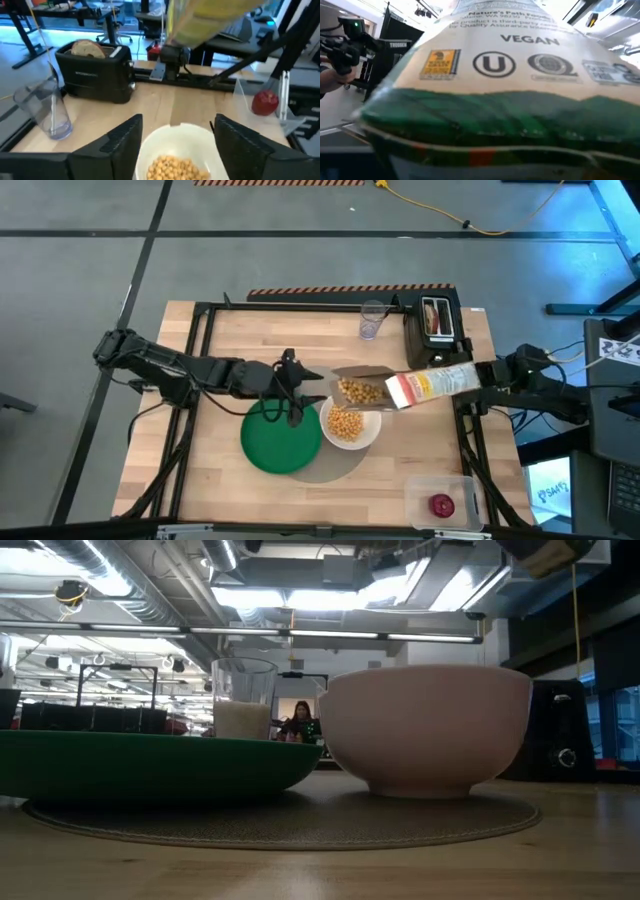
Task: Arrange a breakfast setting
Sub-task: Pour the cereals from cereal box into the white bowl
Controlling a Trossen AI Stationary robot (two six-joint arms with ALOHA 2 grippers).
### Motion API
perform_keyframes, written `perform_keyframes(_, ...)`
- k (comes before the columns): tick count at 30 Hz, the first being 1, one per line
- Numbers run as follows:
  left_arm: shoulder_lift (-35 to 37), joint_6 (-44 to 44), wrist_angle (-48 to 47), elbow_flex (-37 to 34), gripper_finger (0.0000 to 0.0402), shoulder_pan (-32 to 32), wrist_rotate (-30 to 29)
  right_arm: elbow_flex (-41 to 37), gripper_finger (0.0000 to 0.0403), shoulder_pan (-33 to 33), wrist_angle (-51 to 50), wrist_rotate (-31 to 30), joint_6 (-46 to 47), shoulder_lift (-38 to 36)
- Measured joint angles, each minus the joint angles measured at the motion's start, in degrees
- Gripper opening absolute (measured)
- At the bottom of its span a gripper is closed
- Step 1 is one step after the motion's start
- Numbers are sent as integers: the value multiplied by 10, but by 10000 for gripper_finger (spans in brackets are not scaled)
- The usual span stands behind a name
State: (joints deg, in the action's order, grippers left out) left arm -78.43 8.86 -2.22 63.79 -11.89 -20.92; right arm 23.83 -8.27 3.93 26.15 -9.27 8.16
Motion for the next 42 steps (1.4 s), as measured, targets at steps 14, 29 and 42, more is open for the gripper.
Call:
perform_keyframes(14, 1, -31, 54, 0, 291, 8, -5, 0, 236, 0, 41, -11, -16, 6)
perform_keyframes(29, -17, -96, 174, 1, 396, 3, -5, 0, 236, 0, 165, -31, -30, 114)
perform_keyframes(42, -107, -199, 444, 1, 395, 7, 25, 0, 236, 0, 355, -23, -32, 234)
